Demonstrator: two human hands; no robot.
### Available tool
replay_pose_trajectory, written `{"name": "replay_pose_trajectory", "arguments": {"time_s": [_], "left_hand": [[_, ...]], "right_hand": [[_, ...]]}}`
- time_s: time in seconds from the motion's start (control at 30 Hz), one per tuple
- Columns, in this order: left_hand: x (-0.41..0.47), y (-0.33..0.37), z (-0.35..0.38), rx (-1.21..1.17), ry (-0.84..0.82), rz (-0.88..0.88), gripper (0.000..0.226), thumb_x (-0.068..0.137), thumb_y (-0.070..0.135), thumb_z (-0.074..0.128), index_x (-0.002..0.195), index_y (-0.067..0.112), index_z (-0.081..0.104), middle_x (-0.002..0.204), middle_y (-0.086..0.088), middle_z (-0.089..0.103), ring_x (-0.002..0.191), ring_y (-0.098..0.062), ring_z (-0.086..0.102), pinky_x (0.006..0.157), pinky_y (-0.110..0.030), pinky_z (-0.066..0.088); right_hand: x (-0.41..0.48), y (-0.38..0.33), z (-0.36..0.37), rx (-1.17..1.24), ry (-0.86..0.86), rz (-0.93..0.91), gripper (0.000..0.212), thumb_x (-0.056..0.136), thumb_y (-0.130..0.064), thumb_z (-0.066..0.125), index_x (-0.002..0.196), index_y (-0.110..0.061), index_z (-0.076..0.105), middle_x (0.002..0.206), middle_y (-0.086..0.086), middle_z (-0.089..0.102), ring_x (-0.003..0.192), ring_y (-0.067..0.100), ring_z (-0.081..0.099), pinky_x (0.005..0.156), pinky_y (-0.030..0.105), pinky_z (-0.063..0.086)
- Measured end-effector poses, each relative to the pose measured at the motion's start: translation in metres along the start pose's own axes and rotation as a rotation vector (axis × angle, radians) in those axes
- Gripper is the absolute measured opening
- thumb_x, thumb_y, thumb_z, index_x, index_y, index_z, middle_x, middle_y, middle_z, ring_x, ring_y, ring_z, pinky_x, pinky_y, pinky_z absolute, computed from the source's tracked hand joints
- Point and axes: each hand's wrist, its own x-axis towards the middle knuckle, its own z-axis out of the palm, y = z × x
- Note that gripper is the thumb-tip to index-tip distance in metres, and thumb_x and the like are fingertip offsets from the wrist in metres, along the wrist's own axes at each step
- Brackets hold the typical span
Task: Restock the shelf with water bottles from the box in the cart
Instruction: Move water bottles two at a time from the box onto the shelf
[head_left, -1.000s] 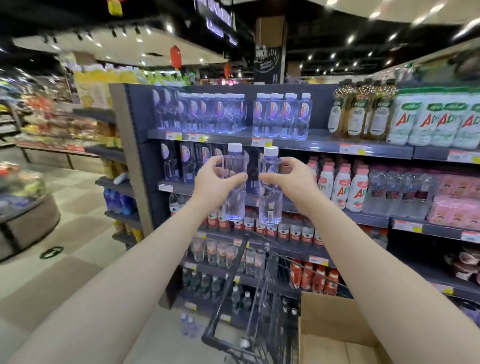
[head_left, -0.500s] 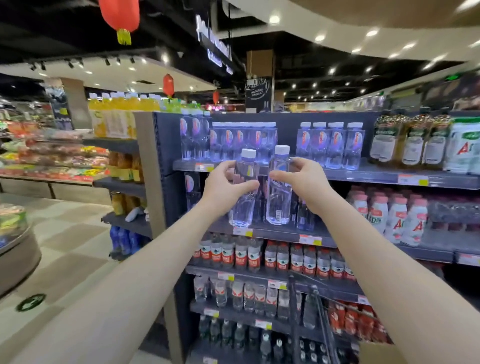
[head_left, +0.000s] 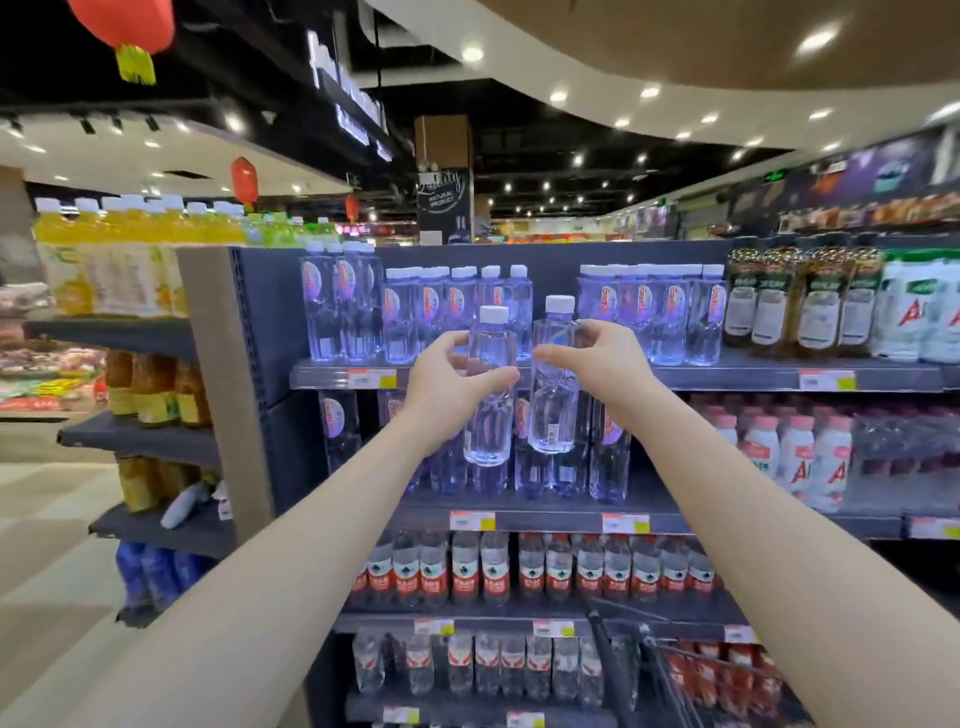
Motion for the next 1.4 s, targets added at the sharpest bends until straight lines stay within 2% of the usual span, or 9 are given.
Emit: {"name": "replay_pose_trajectory", "arguments": {"time_s": [0.1,0.27,0.37,0.47,0.77,0.93,1.03,1.27,1.4], "left_hand": [[0.035,-0.015,0.007,0.012,-0.010,0.016,0.093,0.077,0.047,0.090,0.153,0.022,0.043,0.116,0.003,0.071,0.115,-0.018,0.064,0.099,-0.039,0.048],[0.099,-0.033,0.024,0.007,-0.018,0.008,0.093,0.076,0.048,0.090,0.152,0.023,0.042,0.116,0.005,0.073,0.114,-0.015,0.064,0.097,-0.038,0.047],[0.130,-0.041,0.035,0.005,-0.031,0.018,0.085,0.077,0.044,0.090,0.147,0.024,0.046,0.114,0.006,0.075,0.111,-0.005,0.062,0.088,-0.028,0.043],[0.156,-0.049,0.047,0.000,-0.028,0.021,0.084,0.076,0.044,0.091,0.145,0.025,0.047,0.110,0.008,0.077,0.110,-0.003,0.063,0.091,-0.031,0.044],[0.197,-0.068,0.062,-0.027,-0.017,0.004,0.090,0.075,0.043,0.092,0.148,0.018,0.047,0.103,0.011,0.080,0.109,-0.008,0.068,0.100,-0.040,0.049],[0.215,-0.077,0.059,-0.030,-0.058,-0.001,0.094,0.070,0.047,0.094,0.147,0.020,0.048,0.100,0.015,0.080,0.113,-0.014,0.071,0.107,-0.053,0.051],[0.222,-0.080,0.057,-0.037,-0.076,0.011,0.094,0.070,0.047,0.094,0.147,0.018,0.048,0.101,0.014,0.080,0.115,-0.014,0.070,0.107,-0.052,0.051],[0.229,-0.085,0.053,-0.031,-0.085,0.032,0.079,0.076,0.042,0.092,0.140,0.020,0.052,0.096,0.019,0.080,0.104,-0.005,0.072,0.099,-0.040,0.055],[0.231,-0.090,0.052,-0.040,-0.081,0.042,0.067,0.076,0.039,0.092,0.130,0.024,0.056,0.095,0.018,0.080,0.097,-0.001,0.074,0.089,-0.033,0.057]], "right_hand": [[0.036,0.011,0.004,-0.049,0.025,0.000,0.034,0.084,-0.027,0.084,0.100,-0.016,0.055,0.083,-0.010,0.045,0.086,0.021,0.045,0.063,0.024,0.036],[0.098,0.024,0.002,-0.086,0.074,-0.002,0.026,0.087,-0.021,0.080,0.079,-0.011,0.058,0.072,-0.005,0.046,0.063,0.013,0.043,0.058,0.026,0.037],[0.137,0.032,-0.001,-0.105,0.082,-0.025,0.035,0.086,-0.017,0.080,0.105,0.009,0.066,0.083,0.004,0.058,0.065,0.014,0.054,0.060,0.029,0.052],[0.172,0.040,-0.001,-0.122,0.089,-0.031,0.034,0.087,-0.013,0.079,0.110,0.008,0.065,0.079,0.004,0.063,0.048,-0.001,0.058,0.041,0.012,0.042],[0.242,0.071,0.017,-0.207,0.116,-0.008,0.043,0.087,-0.027,0.078,0.114,0.003,0.062,0.089,0.008,0.059,0.066,0.018,0.052,0.053,0.028,0.043],[0.263,0.078,0.023,-0.304,0.119,-0.017,0.055,0.091,-0.035,0.075,0.131,-0.002,0.055,0.117,0.013,0.065,0.094,0.027,0.066,0.072,0.038,0.053],[0.272,0.084,0.030,-0.316,0.106,0.000,0.051,0.091,-0.032,0.076,0.128,-0.003,0.055,0.116,0.014,0.064,0.087,0.025,0.062,0.065,0.034,0.050],[0.282,0.110,0.038,-0.240,0.118,0.046,0.069,0.092,-0.030,0.074,0.149,-0.010,0.041,0.145,0.007,0.053,0.112,0.022,0.055,0.084,0.032,0.043],[0.284,0.121,0.043,-0.290,0.113,0.039,0.071,0.089,-0.021,0.078,0.149,-0.013,0.040,0.145,0.006,0.052,0.107,0.023,0.055,0.081,0.032,0.043]]}}
